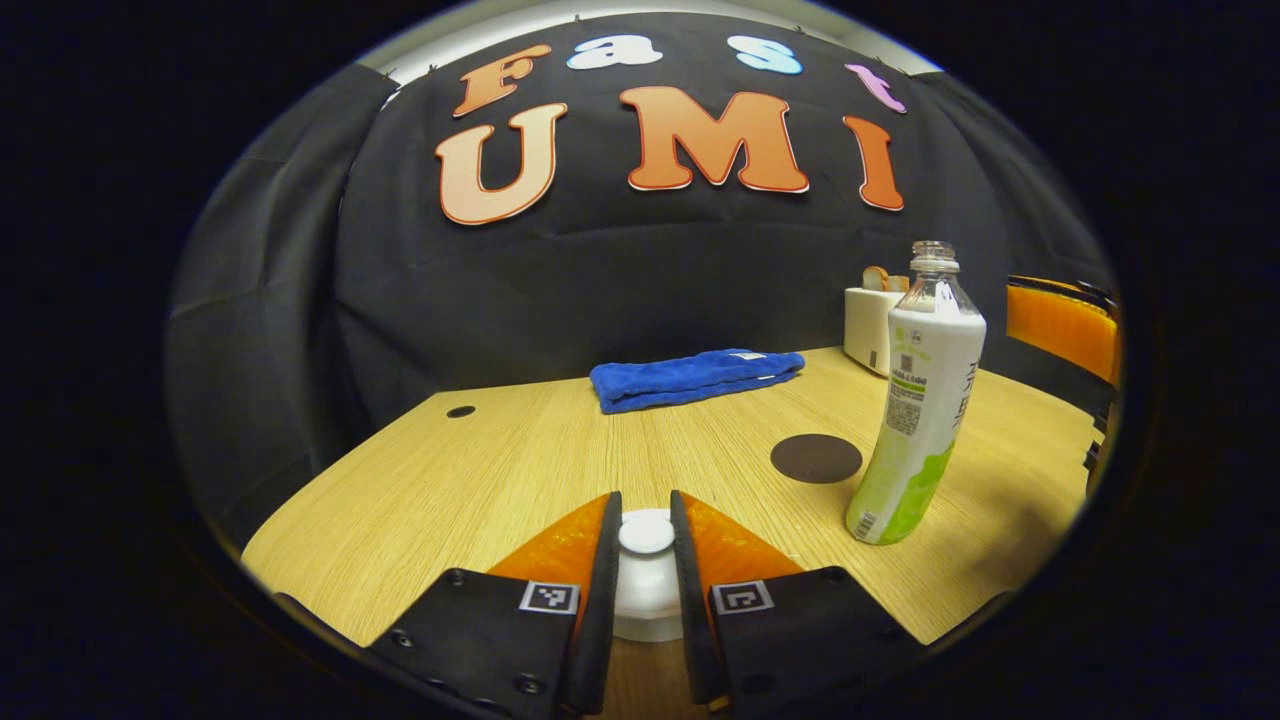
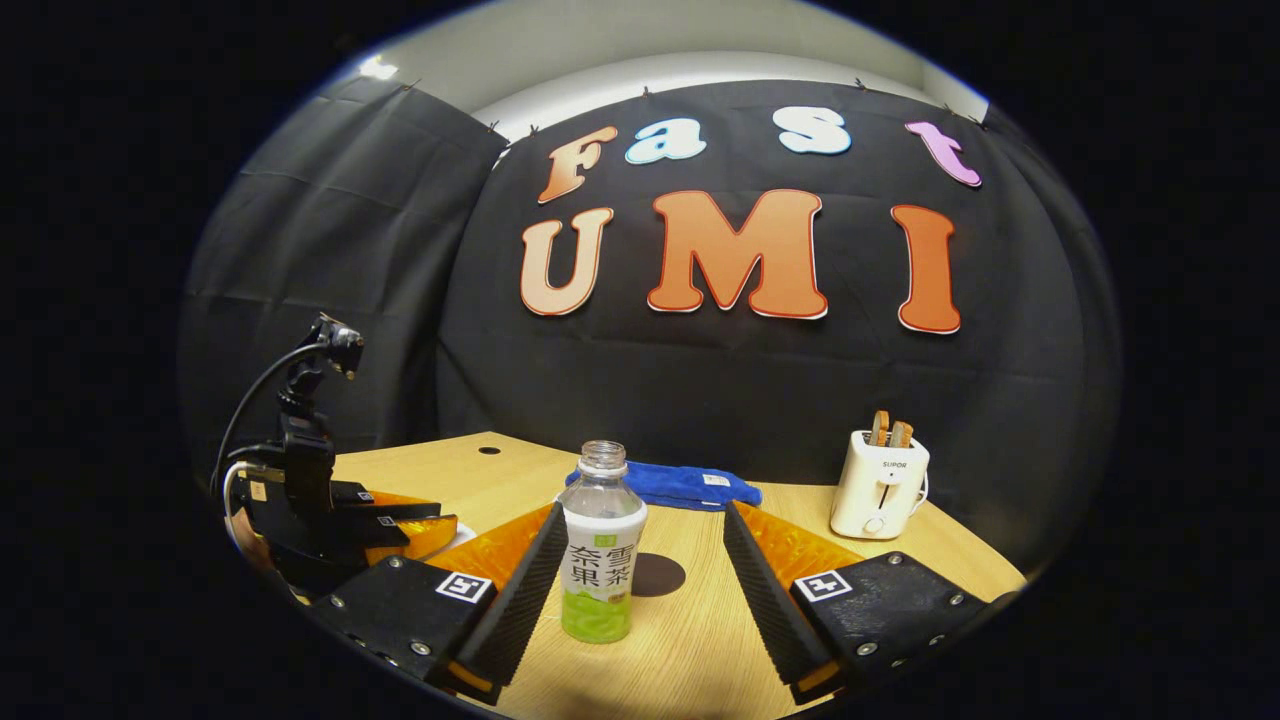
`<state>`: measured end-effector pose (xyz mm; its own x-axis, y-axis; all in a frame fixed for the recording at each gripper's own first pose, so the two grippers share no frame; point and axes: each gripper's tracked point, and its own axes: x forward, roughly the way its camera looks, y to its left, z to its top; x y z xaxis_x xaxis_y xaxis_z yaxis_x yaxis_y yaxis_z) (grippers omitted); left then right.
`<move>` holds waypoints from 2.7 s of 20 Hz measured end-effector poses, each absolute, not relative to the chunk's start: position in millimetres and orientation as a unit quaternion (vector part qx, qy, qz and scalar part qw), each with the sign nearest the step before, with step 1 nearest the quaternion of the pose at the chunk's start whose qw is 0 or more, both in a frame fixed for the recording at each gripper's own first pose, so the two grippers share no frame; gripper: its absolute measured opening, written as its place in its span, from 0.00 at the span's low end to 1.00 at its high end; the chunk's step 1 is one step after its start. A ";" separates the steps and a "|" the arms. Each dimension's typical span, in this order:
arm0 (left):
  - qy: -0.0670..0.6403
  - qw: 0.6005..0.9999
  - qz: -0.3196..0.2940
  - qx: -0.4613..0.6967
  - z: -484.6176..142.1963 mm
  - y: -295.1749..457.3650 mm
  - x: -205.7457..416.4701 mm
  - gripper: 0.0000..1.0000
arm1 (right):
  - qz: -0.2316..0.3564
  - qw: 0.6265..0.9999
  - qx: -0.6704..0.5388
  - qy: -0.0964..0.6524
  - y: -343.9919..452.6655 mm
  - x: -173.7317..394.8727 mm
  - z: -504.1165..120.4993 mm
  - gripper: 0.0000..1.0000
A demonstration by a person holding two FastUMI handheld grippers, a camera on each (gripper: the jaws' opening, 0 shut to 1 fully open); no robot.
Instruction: Open the teacup lid with one hand, grasp the water bottle and pour water into the teacup with the other hand; after pouring, place the water bottle on the coaster and then close the teacup lid.
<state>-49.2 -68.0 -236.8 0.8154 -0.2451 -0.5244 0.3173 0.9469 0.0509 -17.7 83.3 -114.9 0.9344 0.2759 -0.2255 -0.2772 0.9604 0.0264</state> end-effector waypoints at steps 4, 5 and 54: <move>0.248 0.956 -0.141 0.064 -227.6 -64.4 -46.5 0.30 | 0.144 0.983 -0.005 0.117 86.4 -17.9 -116.1 0.94; 0.244 0.958 -0.139 0.062 -223.5 -63.3 -45.2 0.34 | 0.147 0.982 -0.004 0.119 88.5 -17.8 -117.2 0.94; 0.222 0.974 -0.031 0.040 -211.0 45.5 -48.1 0.34 | 0.073 0.944 -0.288 0.147 105.9 27.7 -180.8 0.65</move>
<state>-48.1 45.5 -211.0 0.8993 -0.0432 -0.4352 0.0791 0.9948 0.0646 27.7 105.9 -180.8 0.9462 0.0534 -0.3192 -0.2225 0.8236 -0.5218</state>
